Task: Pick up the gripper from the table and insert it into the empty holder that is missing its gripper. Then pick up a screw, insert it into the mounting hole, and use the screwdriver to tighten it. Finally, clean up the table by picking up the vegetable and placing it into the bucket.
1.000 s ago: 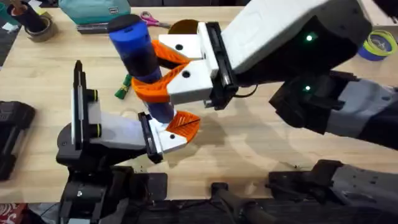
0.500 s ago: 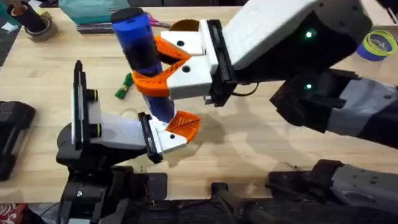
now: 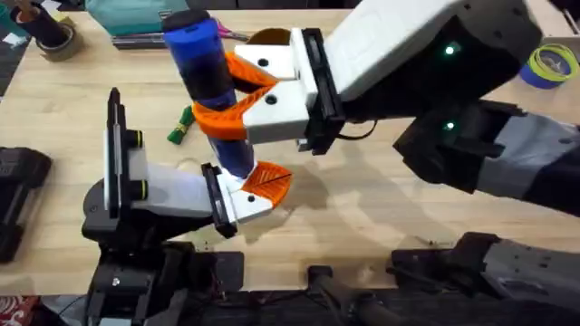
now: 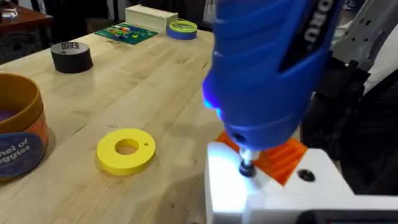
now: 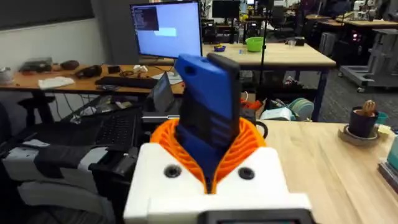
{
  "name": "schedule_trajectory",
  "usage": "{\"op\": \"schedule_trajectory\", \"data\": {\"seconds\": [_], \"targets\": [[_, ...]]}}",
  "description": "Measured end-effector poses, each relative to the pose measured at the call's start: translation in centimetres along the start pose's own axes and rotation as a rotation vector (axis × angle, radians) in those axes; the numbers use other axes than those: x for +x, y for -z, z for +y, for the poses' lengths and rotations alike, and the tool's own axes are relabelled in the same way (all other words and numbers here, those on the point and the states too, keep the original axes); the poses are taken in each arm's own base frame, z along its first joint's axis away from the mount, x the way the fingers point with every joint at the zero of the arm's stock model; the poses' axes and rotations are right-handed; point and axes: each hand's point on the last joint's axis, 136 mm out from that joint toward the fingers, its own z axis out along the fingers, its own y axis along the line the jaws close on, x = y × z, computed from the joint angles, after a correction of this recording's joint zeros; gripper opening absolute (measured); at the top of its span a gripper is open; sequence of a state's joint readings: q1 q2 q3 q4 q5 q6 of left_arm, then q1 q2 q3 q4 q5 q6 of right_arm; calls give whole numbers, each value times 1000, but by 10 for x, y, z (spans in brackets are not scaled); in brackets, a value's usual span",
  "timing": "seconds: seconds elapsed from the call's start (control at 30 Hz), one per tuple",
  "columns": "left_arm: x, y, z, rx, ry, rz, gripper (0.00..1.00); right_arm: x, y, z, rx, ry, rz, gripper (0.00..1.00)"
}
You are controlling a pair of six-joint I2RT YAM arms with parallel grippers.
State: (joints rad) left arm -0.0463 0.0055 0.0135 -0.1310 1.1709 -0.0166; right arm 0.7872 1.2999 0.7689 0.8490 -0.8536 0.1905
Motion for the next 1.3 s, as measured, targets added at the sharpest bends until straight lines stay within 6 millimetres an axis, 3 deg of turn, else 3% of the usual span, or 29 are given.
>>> {"op": "schedule_trajectory", "data": {"seconds": [1.3], "targets": [[0, 0, 0, 0, 6, 1, 17, 3, -2, 5, -17, 49, 34, 25]]}}
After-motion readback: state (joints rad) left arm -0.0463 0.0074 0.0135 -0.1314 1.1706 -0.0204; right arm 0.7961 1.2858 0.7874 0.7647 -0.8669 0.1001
